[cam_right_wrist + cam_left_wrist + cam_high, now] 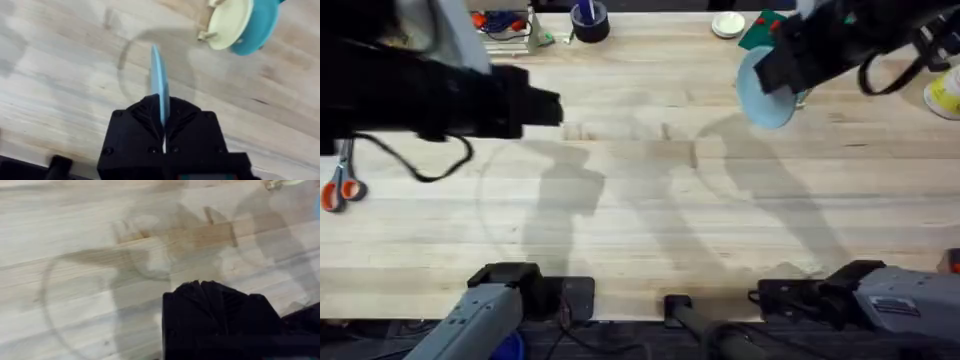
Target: Pick up the plates from the table one by one and place each into a slot on the dish rack.
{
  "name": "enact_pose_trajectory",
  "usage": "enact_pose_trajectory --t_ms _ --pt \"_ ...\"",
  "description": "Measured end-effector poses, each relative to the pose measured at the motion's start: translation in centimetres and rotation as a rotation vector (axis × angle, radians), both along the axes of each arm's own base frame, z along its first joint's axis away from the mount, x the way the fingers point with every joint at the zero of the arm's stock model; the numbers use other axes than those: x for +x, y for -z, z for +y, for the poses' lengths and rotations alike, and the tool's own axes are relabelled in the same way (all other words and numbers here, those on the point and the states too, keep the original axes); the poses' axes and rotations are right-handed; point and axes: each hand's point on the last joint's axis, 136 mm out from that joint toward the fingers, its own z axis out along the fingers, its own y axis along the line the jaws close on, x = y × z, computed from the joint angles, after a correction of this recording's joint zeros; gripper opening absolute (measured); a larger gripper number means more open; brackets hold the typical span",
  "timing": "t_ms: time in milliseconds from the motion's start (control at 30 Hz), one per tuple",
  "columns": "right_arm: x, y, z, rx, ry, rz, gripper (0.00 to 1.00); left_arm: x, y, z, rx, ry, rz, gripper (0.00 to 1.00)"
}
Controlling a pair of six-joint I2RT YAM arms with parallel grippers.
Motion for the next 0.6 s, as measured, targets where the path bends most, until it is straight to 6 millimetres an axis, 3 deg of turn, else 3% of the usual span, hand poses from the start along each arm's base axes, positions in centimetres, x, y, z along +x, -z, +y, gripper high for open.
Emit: enact_pose_trajectory --t_ms 267,600 --pt "0.5 -3.0 -1.7 -0.025 0.015 -0.061 0.032 -1.0 -5.0 2.1 0.116 -0.063 -0.070 0.040" --pt "0.6 -5.4 -5.0 -0.029 0.110 -0.084 0.032 -1.3 -7.6 3.8 0.205 -0.115 -0.129 0.041"
